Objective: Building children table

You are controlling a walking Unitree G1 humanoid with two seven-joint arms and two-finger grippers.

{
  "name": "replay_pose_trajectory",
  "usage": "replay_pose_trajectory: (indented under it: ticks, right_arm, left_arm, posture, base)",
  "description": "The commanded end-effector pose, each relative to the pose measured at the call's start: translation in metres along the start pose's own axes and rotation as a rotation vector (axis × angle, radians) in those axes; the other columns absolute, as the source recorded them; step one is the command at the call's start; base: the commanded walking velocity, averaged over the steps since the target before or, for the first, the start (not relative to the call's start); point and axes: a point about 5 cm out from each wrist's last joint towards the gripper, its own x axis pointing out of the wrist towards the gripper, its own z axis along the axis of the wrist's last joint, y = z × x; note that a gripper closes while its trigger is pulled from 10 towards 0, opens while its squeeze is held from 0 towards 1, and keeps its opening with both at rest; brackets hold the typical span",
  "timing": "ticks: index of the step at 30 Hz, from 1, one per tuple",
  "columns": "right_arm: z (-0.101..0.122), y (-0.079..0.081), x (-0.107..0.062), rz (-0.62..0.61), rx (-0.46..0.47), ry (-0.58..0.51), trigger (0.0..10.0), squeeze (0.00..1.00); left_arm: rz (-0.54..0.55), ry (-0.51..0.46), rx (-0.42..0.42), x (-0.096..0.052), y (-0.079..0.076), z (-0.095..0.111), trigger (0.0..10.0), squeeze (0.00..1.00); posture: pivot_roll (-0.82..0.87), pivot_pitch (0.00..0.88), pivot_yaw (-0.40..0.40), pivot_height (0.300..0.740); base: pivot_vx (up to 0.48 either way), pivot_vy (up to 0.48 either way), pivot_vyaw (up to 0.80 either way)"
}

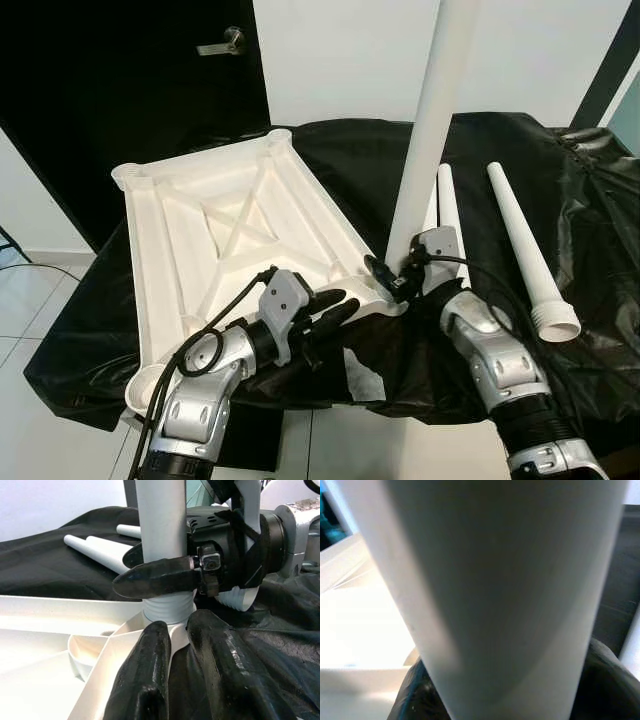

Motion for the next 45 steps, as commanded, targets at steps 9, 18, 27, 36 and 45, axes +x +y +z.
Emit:
replay_pose_trajectory:
  ticks: [9, 18, 27, 36, 45]
  right_arm:
    - [-0.007, 0.023, -0.004, -0.322, 0.121, 0.029, 10.0, 0.0]
    - [-0.004, 0.024, -0.006, -0.328, 0.117, 0.009, 10.0, 0.0]
    - [0.005, 0.016, -0.007, -0.319, 0.056, -0.029, 10.0, 1.0]
    - [0.012, 0.003, -0.012, -0.129, 0.024, -0.081, 10.0, 1.0]
    - [0.009, -0.014, -0.014, 0.145, -0.021, -0.056, 10.0, 0.0]
  left_arm:
    - [0.107, 0.004, -0.001, 0.0, 0.002, 0.002, 10.0, 0.0]
    - [0.107, 0.003, -0.002, 0.0, 0.002, 0.002, 10.0, 0.0]
    - [0.111, -0.006, -0.013, 0.003, 0.002, 0.003, 10.0, 0.0]
    - [0.111, -0.009, -0.017, 0.004, 0.003, 0.004, 10.0, 0.0]
    - [0.115, -0.009, -0.015, 0.005, 0.007, 0.005, 10.0, 0.0]
  posture:
    - [0.0, 0.0, 0.005, 0.74]
    - [-0.01, 0.0, 0.003, 0.74]
    - [-0.02, 0.0, -0.002, 0.74]
    - [-0.03, 0.0, 0.007, 0.74]
    - [-0.03, 0.0, 0.018, 0.74]
  base:
    - [0.0, 0.0, 0.0]
    - [0.0, 0.0, 0.0]
    - [0.0, 0.0, 0.0]
    - [0.0, 0.0, 0.0]
    - [0.0, 0.0, 0.0]
